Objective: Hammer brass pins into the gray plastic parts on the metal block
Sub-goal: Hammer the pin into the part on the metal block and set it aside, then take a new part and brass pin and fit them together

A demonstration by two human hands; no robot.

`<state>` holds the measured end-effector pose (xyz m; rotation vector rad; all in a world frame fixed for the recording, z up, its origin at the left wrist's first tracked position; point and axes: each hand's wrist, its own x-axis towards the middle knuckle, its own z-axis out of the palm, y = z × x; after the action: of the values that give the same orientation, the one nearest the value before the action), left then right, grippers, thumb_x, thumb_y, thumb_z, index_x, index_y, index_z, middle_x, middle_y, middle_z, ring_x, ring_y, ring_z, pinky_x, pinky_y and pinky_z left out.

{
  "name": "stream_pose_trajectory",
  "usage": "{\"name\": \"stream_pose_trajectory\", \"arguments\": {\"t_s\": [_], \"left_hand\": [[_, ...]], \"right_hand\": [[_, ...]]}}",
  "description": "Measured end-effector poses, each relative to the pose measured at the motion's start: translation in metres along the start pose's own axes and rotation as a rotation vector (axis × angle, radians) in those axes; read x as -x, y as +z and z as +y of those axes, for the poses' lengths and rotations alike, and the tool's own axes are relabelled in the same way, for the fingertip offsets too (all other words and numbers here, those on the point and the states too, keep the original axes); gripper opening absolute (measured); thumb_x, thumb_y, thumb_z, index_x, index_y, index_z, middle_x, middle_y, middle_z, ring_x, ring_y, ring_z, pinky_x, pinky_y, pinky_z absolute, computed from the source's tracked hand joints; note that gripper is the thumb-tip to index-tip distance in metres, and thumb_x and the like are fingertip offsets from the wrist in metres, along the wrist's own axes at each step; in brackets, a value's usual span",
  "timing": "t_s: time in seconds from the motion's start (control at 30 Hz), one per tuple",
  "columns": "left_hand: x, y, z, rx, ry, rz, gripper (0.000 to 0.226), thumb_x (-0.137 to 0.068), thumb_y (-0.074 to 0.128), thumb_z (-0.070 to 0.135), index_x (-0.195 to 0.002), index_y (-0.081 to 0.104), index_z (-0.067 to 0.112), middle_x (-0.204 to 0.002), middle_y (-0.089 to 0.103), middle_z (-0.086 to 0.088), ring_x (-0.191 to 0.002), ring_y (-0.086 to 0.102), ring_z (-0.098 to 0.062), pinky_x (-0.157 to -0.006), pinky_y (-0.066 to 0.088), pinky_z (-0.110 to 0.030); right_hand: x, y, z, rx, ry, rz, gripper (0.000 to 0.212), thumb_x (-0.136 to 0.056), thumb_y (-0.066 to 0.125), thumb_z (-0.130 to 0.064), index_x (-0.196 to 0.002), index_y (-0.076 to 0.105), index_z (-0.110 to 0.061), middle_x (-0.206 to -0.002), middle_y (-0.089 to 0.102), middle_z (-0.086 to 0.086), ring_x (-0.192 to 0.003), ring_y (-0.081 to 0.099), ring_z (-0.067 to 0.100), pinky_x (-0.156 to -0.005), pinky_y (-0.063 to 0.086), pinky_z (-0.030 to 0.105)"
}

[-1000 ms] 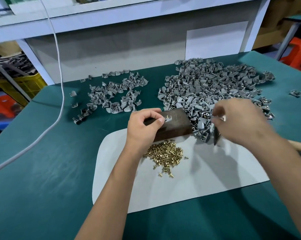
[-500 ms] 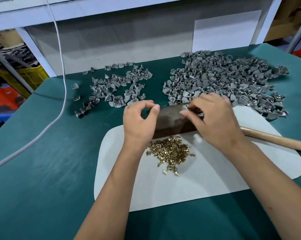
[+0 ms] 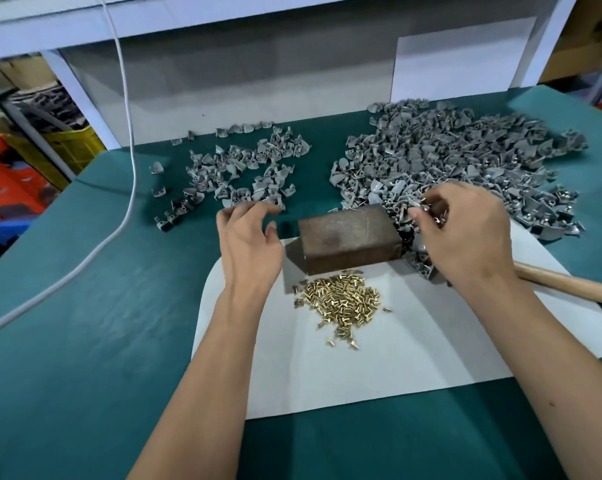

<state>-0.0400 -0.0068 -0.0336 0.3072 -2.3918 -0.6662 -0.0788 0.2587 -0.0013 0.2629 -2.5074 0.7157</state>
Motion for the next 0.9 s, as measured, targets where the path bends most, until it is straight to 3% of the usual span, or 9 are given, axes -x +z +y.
{"name": "stream_pose_trajectory", "arguments": {"t_s": [0.07,0.17,0.27,0.37,0.47,0.53,0.63,0.73,0.9], "left_hand": [[-0.006,0.003,0.001,-0.058,0.071,-0.087,0.041,-0.094,0.056,-0.004,-0.125,0.073,0.018,-0.136,0.065,-0.001,-0.13,0.041,-0.03,-0.101,0.02,-0.009],[-0.016,0.011,0.001,-0.136,0.105,-0.247,0.053,-0.099,0.048,-0.003,-0.143,0.06,0.023,-0.154,0.05,-0.001,-0.144,0.029,-0.032,-0.117,0.023,-0.03],[-0.029,0.016,0.006,-0.129,0.262,-0.339,0.06,-0.099,0.044,-0.007,-0.147,0.055,0.027,-0.159,0.044,0.001,-0.148,0.026,-0.031,-0.121,0.023,-0.038],[-0.049,0.02,0.012,-0.062,0.413,-0.511,0.066,-0.095,0.047,-0.012,-0.143,0.059,0.031,-0.155,0.048,0.007,-0.145,0.031,-0.025,-0.119,0.026,-0.037],[-0.064,0.021,0.013,-0.043,0.438,-0.676,0.071,-0.085,0.048,-0.017,-0.136,0.066,0.029,-0.144,0.06,0.008,-0.137,0.04,-0.023,-0.115,0.032,-0.04],[-0.07,0.019,0.011,-0.049,0.504,-0.664,0.067,-0.081,0.051,-0.017,-0.13,0.071,0.025,-0.132,0.068,0.003,-0.128,0.049,-0.025,-0.109,0.039,-0.039],[-0.076,0.014,0.006,-0.036,0.555,-0.607,0.057,-0.073,0.058,-0.016,-0.115,0.078,0.017,-0.116,0.076,-0.001,-0.114,0.06,-0.026,-0.1,0.048,-0.041],[-0.073,0.015,0.003,0.025,0.494,-0.565,0.047,-0.07,0.06,-0.015,-0.103,0.081,0.011,-0.107,0.078,-0.003,-0.103,0.068,-0.02,-0.093,0.055,-0.039],[-0.062,0.02,0.001,0.195,0.242,-0.499,0.026,-0.079,0.068,-0.01,-0.091,0.082,0.01,-0.091,0.078,0.0,-0.088,0.071,-0.011,-0.081,0.058,-0.03]], "right_hand": [[0.001,-0.002,-0.001,-0.01,0.032,0.016,0.022,-0.092,0.074,-0.029,-0.106,0.072,-0.012,-0.098,0.072,0.007,-0.093,0.064,0.029,-0.089,0.054,0.042],[0.005,-0.003,-0.005,-0.062,0.046,0.017,0.025,-0.09,0.076,-0.022,-0.112,0.067,-0.017,-0.087,0.068,0.0,-0.087,0.062,0.026,-0.084,0.055,0.043],[0.008,-0.005,-0.009,-0.113,0.002,-0.016,0.024,-0.089,0.076,-0.017,-0.112,0.067,-0.016,-0.086,0.066,-0.002,-0.086,0.061,0.023,-0.081,0.055,0.046],[0.016,-0.009,-0.023,-0.208,-0.226,-0.091,0.012,-0.091,0.074,-0.022,-0.099,0.071,-0.014,-0.086,0.068,-0.002,-0.078,0.062,0.017,-0.075,0.057,0.042],[0.03,-0.012,-0.046,-0.289,-0.524,-0.39,0.026,-0.095,0.063,-0.046,-0.087,0.071,-0.022,-0.078,0.064,-0.015,-0.068,0.059,0.004,-0.066,0.055,0.03],[0.037,-0.01,-0.059,-0.199,-0.627,-0.59,0.04,-0.09,0.055,-0.066,-0.09,0.067,-0.028,-0.08,0.059,-0.019,-0.071,0.059,0.006,-0.067,0.054,0.033],[0.045,-0.002,-0.068,-0.015,-0.68,-0.673,0.05,-0.082,0.056,-0.077,-0.103,0.059,-0.033,-0.091,0.052,-0.014,-0.08,0.059,0.018,-0.066,0.05,0.038],[0.047,0.001,-0.07,-0.036,-0.689,-0.666,0.037,-0.089,0.059,-0.065,-0.102,0.057,-0.031,-0.094,0.054,-0.012,-0.083,0.06,0.02,-0.069,0.049,0.039],[0.046,-0.002,-0.072,-0.035,-0.657,-0.694,0.01,-0.098,0.056,-0.039,-0.1,0.057,-0.029,-0.099,0.058,-0.011,-0.088,0.062,0.022,-0.073,0.051,0.041]]}}
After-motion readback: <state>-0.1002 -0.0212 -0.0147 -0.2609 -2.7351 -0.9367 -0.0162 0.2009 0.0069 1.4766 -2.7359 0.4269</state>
